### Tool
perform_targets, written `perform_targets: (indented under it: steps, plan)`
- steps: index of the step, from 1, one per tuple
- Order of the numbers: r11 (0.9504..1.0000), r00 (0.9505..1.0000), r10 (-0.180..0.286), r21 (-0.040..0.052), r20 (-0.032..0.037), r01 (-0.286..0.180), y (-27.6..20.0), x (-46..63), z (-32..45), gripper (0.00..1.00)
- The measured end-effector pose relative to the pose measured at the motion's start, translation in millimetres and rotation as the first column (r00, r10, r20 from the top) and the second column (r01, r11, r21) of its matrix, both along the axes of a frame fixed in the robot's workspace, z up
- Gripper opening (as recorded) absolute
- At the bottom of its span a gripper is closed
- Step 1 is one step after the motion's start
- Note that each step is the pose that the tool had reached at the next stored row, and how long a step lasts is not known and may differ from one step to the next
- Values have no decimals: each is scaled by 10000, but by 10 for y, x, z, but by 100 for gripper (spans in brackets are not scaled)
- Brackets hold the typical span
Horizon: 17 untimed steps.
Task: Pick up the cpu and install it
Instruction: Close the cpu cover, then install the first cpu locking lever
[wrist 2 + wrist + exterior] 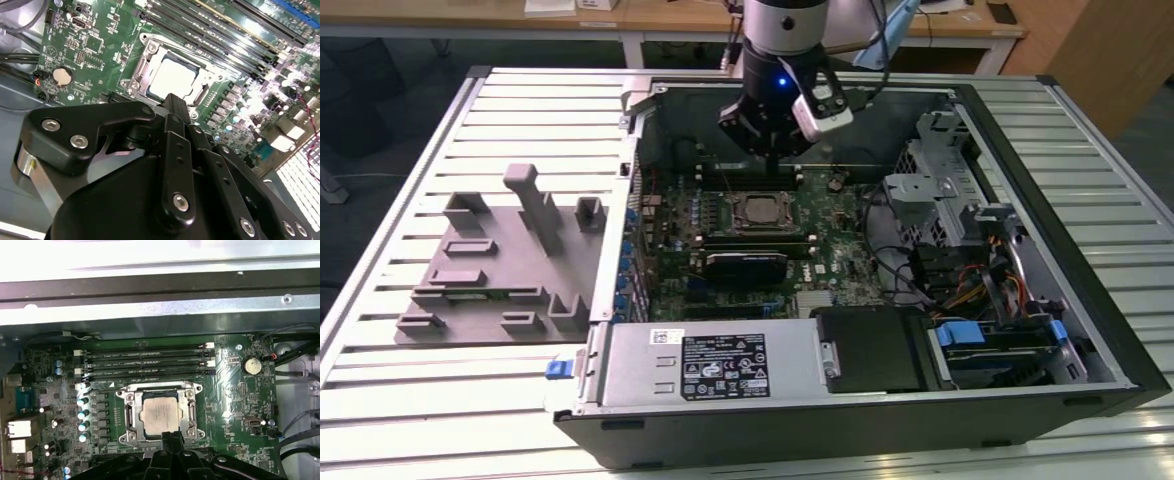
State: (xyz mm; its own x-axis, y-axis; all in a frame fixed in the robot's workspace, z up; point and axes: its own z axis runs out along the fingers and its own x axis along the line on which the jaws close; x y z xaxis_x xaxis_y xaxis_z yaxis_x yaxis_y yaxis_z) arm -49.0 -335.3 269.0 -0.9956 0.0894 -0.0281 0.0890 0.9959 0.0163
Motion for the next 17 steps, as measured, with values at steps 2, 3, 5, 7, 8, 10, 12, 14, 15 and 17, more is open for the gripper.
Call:
perform_targets:
  steps: [2,3,5,7,8,10,12,14,15,17]
  plan:
    - [10000,10000,0,-2,-1,0,6,9,-15,11]
    - [10000,10000,0,-3,-1,0,16,52,-68,11]
    - [10000,10000,0,-4,-1,0,19,64,-82,11]
    - [10000,10000,0,-5,-1,0,21,80,-101,11]
    - [10000,10000,0,-5,-1,0,22,87,-109,11]
    - [10000,10000,-2,-7,-1,2,23,84,-109,11]
    - [10000,10000,0,-6,-1,0,23,80,-105,11]
    - [10000,10000,0,-6,-1,0,23,80,-99,11]
    - [10000,10000,0,-5,-1,0,23,80,-99,11]
    - [10000,10000,-1,1,-1,1,23,80,-99,11]
